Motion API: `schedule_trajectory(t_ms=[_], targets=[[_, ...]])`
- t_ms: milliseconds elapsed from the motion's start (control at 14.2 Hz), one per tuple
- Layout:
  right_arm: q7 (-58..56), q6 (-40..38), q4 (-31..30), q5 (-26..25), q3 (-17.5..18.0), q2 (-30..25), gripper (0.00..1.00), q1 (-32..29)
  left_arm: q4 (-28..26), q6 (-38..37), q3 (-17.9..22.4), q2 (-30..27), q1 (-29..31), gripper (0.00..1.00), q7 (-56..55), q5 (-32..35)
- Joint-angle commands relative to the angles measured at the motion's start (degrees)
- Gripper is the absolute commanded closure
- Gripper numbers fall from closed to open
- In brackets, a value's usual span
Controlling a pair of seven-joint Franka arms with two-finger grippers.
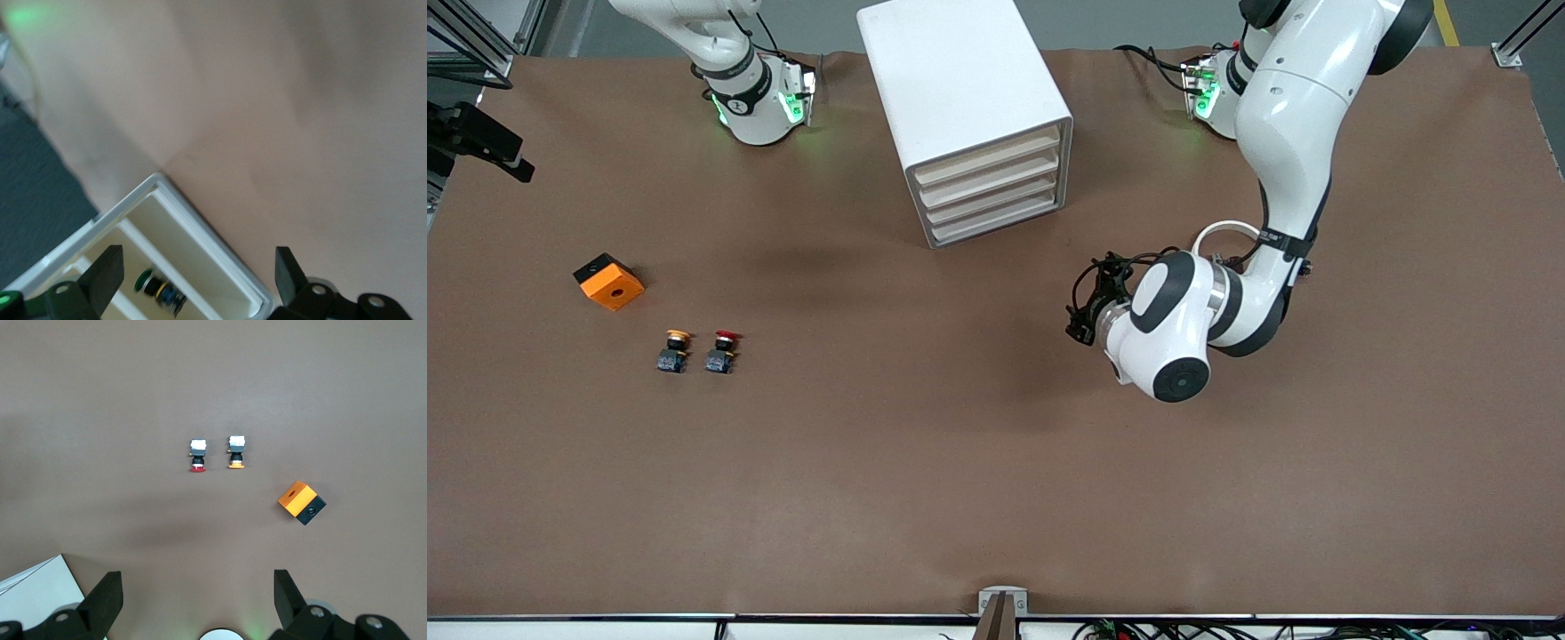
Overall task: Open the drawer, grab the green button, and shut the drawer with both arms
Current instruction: 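Lower the left gripper to the cabinet's drawer handle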
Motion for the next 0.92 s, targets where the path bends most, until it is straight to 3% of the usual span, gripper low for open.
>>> schedule_trajectory(t_ms=[0,353,847], targets=[[0.79,0.03,-0.87,0.55,0.19,-1.11,0.00,-0.23,2.45,-5.19,-0.17,3.53,0.15,0.00,-7.76,-4.37],[0.70,-0.06,-0.87,0.46,0.19,-1.11,0.00,-0.23,2.36,-11.95,-0.08,8.99,0.86,0.00,-18.95,-14.30],[0.70,-0.14,-0.87,0.37,0.28,-1.11,0.00,-0.23,1.93,-14.60,-0.08,13.04,0.33,0.00,-29.14,-21.79]])
